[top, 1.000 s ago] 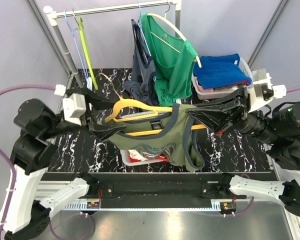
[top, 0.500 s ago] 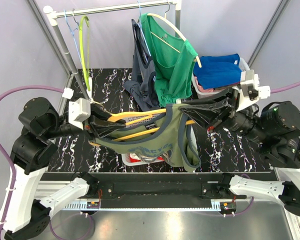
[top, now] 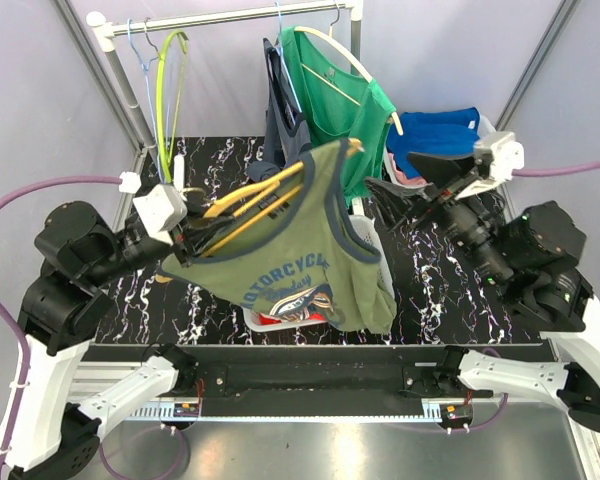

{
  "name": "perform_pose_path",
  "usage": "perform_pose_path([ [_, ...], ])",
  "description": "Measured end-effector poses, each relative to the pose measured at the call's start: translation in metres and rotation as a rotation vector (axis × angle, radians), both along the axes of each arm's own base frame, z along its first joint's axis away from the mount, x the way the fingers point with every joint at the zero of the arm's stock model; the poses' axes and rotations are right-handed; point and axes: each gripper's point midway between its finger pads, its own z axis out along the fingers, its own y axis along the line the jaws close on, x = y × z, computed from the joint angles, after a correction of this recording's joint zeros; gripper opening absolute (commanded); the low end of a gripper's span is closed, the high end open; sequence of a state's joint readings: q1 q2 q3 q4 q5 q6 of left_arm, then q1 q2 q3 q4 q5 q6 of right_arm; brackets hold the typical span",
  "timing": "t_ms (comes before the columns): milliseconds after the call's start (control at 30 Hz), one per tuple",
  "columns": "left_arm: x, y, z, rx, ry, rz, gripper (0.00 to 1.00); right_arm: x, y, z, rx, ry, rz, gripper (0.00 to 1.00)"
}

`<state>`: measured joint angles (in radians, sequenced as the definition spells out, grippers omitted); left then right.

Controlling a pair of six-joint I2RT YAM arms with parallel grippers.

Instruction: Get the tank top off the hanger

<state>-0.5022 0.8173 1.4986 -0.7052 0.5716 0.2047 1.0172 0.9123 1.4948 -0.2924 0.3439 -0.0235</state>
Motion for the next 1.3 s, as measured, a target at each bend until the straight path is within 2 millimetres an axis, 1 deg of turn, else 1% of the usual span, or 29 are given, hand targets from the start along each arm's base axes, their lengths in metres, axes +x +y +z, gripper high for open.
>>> perform_pose_path([
  [100, 0.019, 0.008, -0.006, 0.018, -0.001, 0.097, 0.07, -0.002, -0.015, -0.003, 0.01, -0.009, -0.036, 0.88],
  [167, 0.026, 0.008, -0.009, 0.025, 0.01, 0.118, 0.08, -0.006, -0.018, -0.009, 0.006, -0.011, -0.024, 0.86],
  [233, 0.03, 0.005, -0.01, 0.027, 0.022, 0.119, 0.07, -0.009, -0.012, -0.008, 0.003, -0.021, 0.009, 0.85],
  [300, 0.035, 0.002, -0.013, 0.031, 0.037, 0.118, 0.08, -0.006, 0.003, -0.011, -0.02, -0.017, 0.04, 0.85],
  [367, 0.037, 0.0, -0.012, 0.029, 0.042, 0.114, 0.07, 0.002, 0.023, -0.018, -0.05, -0.005, 0.06, 0.86],
  [433, 0.039, -0.002, -0.012, 0.03, 0.05, 0.109, 0.07, 0.013, 0.045, -0.031, -0.088, 0.015, 0.075, 0.86],
  [533, 0.037, -0.003, -0.012, 0.025, 0.054, 0.101, 0.08, 0.029, 0.077, -0.058, -0.161, 0.059, 0.095, 0.86],
  [600, 0.034, -0.002, -0.01, 0.018, 0.049, 0.096, 0.08, 0.034, 0.087, -0.07, -0.188, 0.078, 0.098, 0.85],
  [633, 0.032, -0.001, -0.009, 0.016, 0.046, 0.092, 0.08, 0.035, 0.088, -0.072, -0.193, 0.081, 0.098, 0.83],
  [700, 0.028, -0.001, -0.006, 0.01, 0.039, 0.083, 0.08, 0.036, 0.088, -0.071, -0.189, 0.079, 0.097, 0.82],
  [867, 0.021, -0.001, -0.004, 0.0, 0.035, 0.062, 0.09, 0.035, 0.088, -0.058, -0.145, 0.048, 0.095, 0.82],
  [1033, 0.017, -0.002, -0.002, -0.006, 0.035, 0.05, 0.1, 0.037, 0.09, -0.054, -0.13, 0.038, 0.094, 0.8],
  [1067, 0.017, -0.002, -0.002, -0.007, 0.037, 0.048, 0.1, 0.038, 0.091, -0.053, -0.13, 0.037, 0.094, 0.72],
  [1100, 0.016, -0.002, -0.002, -0.007, 0.037, 0.046, 0.1, 0.039, 0.092, -0.054, -0.132, 0.036, 0.094, 0.66],
  [1167, 0.015, -0.002, -0.002, -0.009, 0.041, 0.041, 0.1, 0.041, 0.096, -0.057, -0.143, 0.037, 0.094, 0.42],
  [1200, 0.015, -0.003, -0.002, -0.011, 0.044, 0.038, 0.1, 0.043, 0.098, -0.058, -0.147, 0.038, 0.095, 0.15],
  [1233, 0.015, -0.003, -0.002, -0.012, 0.044, 0.036, 0.1, 0.044, 0.1, -0.059, -0.151, 0.04, 0.097, 0.08],
  [1300, 0.014, -0.003, -0.002, -0.013, 0.047, 0.036, 0.1, 0.045, 0.103, -0.06, -0.152, 0.042, 0.099, 0.0],
])
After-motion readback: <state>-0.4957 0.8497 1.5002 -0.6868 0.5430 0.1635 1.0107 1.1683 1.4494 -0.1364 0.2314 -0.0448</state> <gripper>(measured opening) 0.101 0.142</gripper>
